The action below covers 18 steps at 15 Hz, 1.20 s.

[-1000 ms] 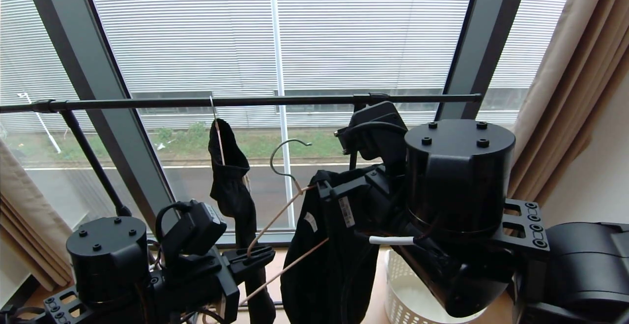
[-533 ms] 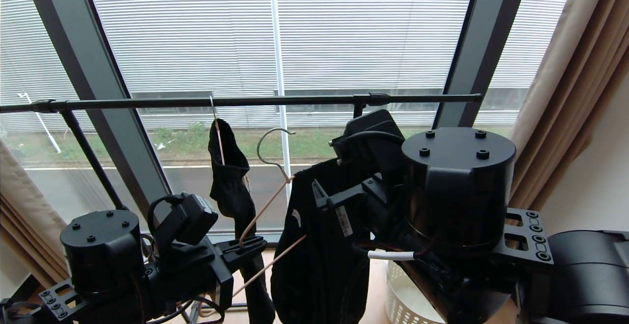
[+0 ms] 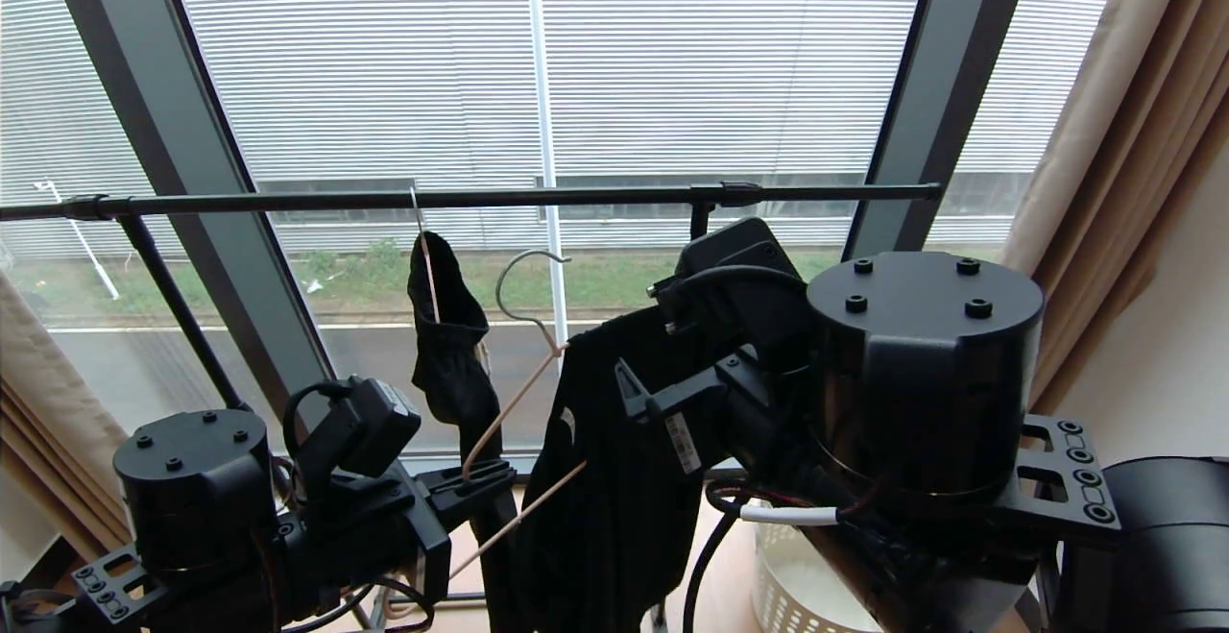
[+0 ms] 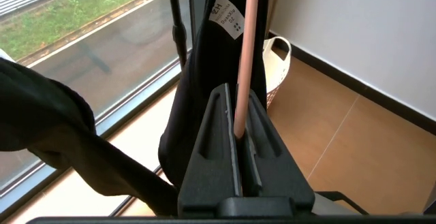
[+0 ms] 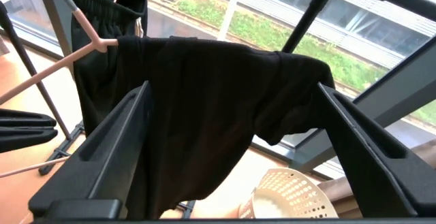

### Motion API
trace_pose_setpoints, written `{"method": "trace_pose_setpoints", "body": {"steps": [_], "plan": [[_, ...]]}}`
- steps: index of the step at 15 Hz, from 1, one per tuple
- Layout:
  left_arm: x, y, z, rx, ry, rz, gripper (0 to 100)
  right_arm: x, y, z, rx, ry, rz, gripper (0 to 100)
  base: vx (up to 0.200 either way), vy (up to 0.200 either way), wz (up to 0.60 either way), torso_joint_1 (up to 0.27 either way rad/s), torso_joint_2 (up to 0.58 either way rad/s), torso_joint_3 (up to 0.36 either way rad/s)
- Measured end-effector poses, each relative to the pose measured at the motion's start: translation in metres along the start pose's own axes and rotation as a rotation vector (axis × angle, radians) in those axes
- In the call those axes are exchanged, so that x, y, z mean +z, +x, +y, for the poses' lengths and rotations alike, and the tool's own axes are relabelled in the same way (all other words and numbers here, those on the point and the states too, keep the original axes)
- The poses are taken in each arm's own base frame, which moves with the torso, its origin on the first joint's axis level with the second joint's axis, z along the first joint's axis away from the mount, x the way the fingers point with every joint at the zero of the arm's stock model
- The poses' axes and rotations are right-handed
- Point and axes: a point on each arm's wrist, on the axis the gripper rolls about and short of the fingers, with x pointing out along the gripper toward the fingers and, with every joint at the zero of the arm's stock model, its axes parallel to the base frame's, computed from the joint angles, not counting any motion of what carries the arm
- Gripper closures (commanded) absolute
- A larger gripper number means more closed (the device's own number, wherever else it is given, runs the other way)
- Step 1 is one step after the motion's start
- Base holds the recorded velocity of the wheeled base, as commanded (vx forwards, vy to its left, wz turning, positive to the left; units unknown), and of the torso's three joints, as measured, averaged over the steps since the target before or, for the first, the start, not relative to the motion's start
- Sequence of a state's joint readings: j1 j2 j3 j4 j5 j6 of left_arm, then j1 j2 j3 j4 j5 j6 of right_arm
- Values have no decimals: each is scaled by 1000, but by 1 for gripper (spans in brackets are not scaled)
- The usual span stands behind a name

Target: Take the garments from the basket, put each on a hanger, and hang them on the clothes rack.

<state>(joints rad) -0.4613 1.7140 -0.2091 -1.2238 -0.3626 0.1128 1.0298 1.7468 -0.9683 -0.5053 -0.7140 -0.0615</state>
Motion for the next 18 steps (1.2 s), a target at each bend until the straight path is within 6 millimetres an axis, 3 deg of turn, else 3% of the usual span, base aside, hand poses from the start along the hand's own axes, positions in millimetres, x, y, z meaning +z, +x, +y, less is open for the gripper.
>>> {"method": "trace_pose_setpoints", "body": {"steps": [3,5,9,12,18], "plan": [[-4,2,-4,-22,13,21,100,-2,1,-21,106,-49,5,0,0,0,0,0,0,0],[-8,1,-5,-42,23,36,100,-6,4,-46,170,-111,27,0,0,0,0,0,0,0],[-16,1,-13,-110,66,63,100,-22,-11,-98,399,-353,99,0,0,0,0,0,0,0],[-21,-1,-18,-130,99,86,100,-15,-17,-124,598,-486,139,0,0,0,0,0,0,0],[-23,0,-32,-190,117,90,100,6,10,-136,965,-530,173,0,0,0,0,0,0,0]]}}
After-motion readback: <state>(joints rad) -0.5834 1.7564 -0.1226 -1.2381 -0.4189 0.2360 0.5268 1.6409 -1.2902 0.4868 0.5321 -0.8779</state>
